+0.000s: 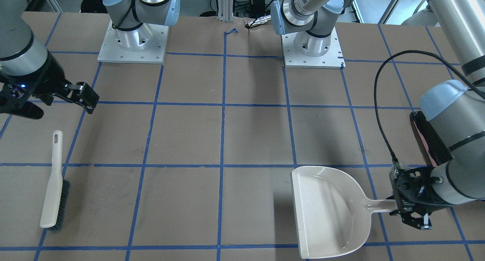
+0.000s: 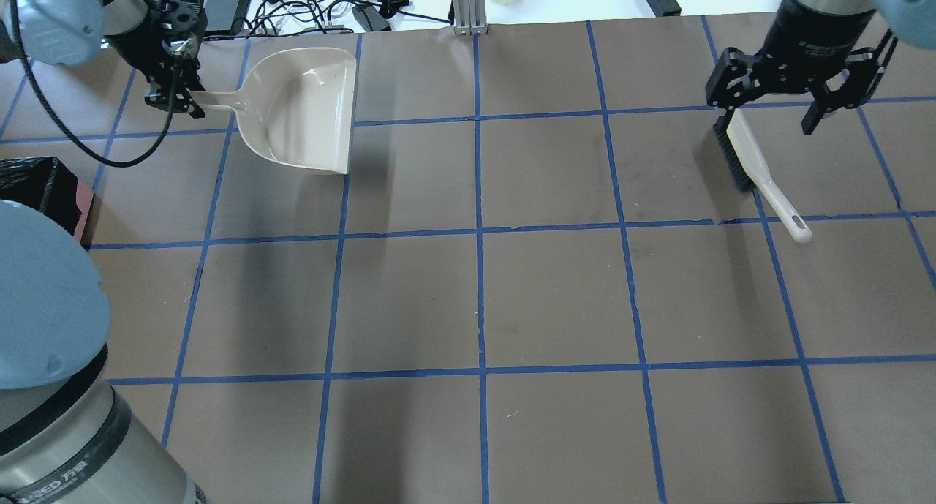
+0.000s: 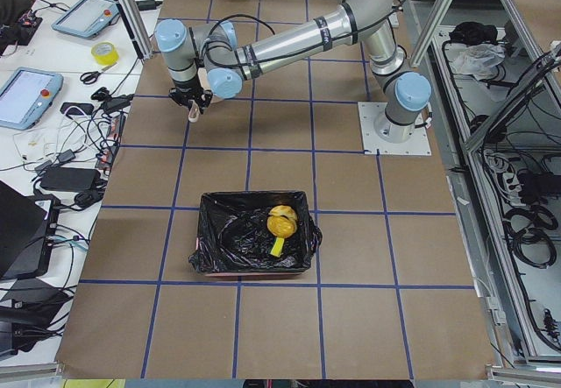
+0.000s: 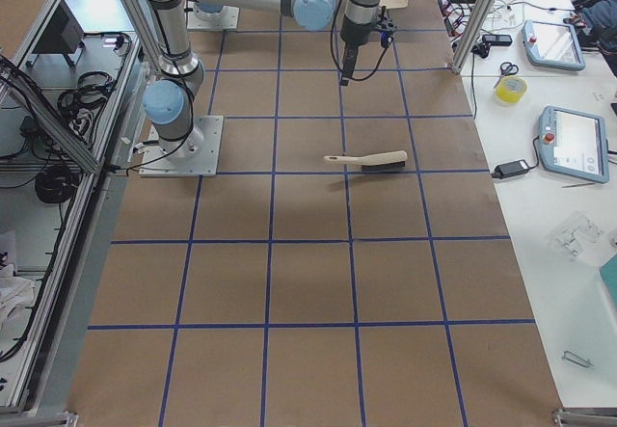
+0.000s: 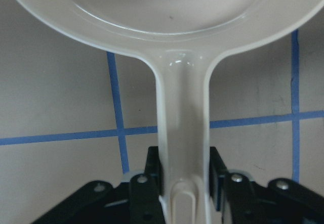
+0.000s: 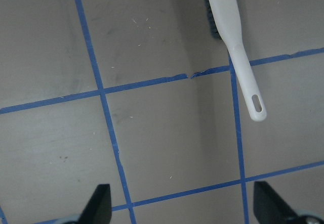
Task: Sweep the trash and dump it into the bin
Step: 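Return the dustpan with the left gripper while the right gripper sets down the brush, then lower the dustpan onto the table with the left gripper and release it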
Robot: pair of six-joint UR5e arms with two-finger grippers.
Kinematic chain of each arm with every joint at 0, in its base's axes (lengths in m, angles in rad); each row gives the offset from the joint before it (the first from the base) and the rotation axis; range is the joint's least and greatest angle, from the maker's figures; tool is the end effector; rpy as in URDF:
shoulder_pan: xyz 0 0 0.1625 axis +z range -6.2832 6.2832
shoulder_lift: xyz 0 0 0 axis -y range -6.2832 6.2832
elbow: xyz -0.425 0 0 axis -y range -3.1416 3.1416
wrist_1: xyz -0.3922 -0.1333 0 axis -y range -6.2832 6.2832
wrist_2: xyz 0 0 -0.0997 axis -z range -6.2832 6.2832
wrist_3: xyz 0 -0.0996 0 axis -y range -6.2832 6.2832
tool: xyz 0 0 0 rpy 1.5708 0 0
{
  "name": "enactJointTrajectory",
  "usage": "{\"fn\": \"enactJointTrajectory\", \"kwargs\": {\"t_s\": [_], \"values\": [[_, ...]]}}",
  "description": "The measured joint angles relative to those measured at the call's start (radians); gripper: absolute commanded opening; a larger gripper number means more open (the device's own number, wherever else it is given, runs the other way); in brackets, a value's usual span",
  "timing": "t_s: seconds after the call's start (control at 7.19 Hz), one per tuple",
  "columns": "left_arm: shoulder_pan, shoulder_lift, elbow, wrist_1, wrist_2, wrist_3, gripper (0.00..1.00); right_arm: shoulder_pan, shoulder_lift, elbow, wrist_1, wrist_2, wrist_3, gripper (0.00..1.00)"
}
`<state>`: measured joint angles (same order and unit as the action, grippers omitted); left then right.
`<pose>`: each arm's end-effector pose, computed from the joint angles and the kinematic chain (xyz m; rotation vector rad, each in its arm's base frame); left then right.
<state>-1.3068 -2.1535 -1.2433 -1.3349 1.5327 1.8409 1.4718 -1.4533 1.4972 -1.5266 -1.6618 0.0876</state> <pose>0.0532 -0.7223 0.3169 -2.2024 -2.1898 0.0365 0.0710 -0.5419 0.4598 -0.2779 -3.0355 -0.1351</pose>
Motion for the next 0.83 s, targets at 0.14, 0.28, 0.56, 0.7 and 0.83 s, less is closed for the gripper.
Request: {"fn": "enactJointTrajectory", "kwargs": {"t_s": [0.14, 0.28, 0.56, 0.7, 0.83], "values": [[-0.021, -0.023, -0.004, 0.009, 0.006, -0.03, 0.0, 0.06, -0.004, -0.001, 0.001, -0.001, 0.076, 1.0], [-0.032, -0.044, -0.011, 0.016, 0.015, -0.036, 0.0, 0.102, -0.007, -0.002, -0.002, 0.002, 0.116, 1.0], [-0.041, -0.07, -0.029, 0.042, 0.067, -0.023, 0.0, 0.153, -0.035, 0.007, -0.026, 0.009, 0.136, 1.0], [-0.041, -0.075, -0.035, 0.048, 0.08, -0.021, 0.0, 0.164, -0.046, 0.012, -0.034, 0.012, 0.135, 1.0], [-0.041, -0.077, -0.039, 0.05, 0.086, -0.021, 0.0, 0.167, -0.055, 0.016, -0.038, 0.014, 0.128, 1.0]]}}
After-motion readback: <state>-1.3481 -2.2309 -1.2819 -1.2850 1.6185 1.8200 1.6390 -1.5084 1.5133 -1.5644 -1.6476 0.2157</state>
